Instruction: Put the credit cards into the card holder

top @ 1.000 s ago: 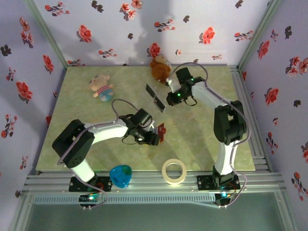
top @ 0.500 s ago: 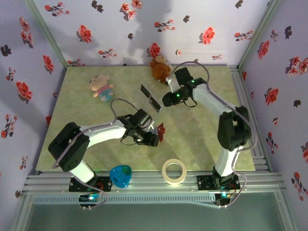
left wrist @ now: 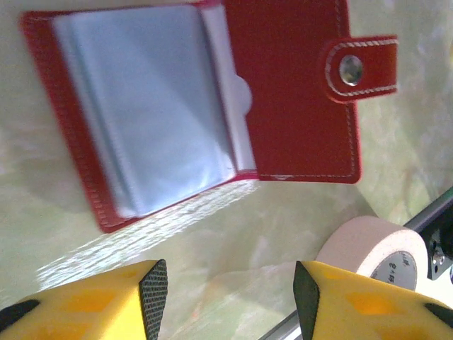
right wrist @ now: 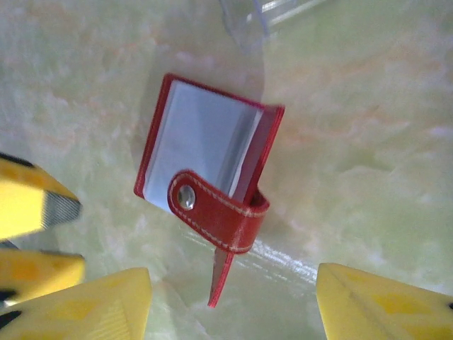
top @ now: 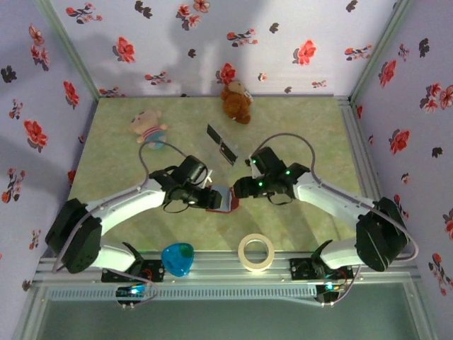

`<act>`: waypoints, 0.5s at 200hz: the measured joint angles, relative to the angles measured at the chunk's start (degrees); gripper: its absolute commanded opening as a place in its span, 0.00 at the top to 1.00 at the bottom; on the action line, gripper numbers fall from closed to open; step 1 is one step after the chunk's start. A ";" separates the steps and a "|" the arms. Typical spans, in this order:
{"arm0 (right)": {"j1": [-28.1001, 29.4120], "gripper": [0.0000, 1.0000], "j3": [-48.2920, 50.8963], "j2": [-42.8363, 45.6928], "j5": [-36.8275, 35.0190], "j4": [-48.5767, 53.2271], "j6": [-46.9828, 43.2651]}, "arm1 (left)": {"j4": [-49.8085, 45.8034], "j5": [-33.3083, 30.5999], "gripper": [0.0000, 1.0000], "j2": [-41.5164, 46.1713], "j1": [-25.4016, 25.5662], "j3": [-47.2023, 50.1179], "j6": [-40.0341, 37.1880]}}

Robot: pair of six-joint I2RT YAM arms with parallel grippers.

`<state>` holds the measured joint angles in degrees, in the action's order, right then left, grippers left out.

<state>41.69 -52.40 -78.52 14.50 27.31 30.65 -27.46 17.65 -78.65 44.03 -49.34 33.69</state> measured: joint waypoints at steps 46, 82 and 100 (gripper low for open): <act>1.33 0.53 2.27 -2.89 -2.40 -3.87 4.66 | 0.55 -0.83 0.45 0.33 -3.72 4.00 0.72; 1.33 0.63 2.47 -4.79 -7.37 -3.48 6.29 | 4.44 -1.33 0.43 0.42 -3.82 5.29 1.60; 1.33 0.71 3.23 -5.16 -8.50 -3.54 7.06 | 5.70 -1.64 0.43 0.50 -3.82 5.88 1.55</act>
<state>43.03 -49.17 -83.68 6.00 23.77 37.71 -21.76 16.01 -78.15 40.21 -43.46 35.24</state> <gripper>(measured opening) 0.328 0.569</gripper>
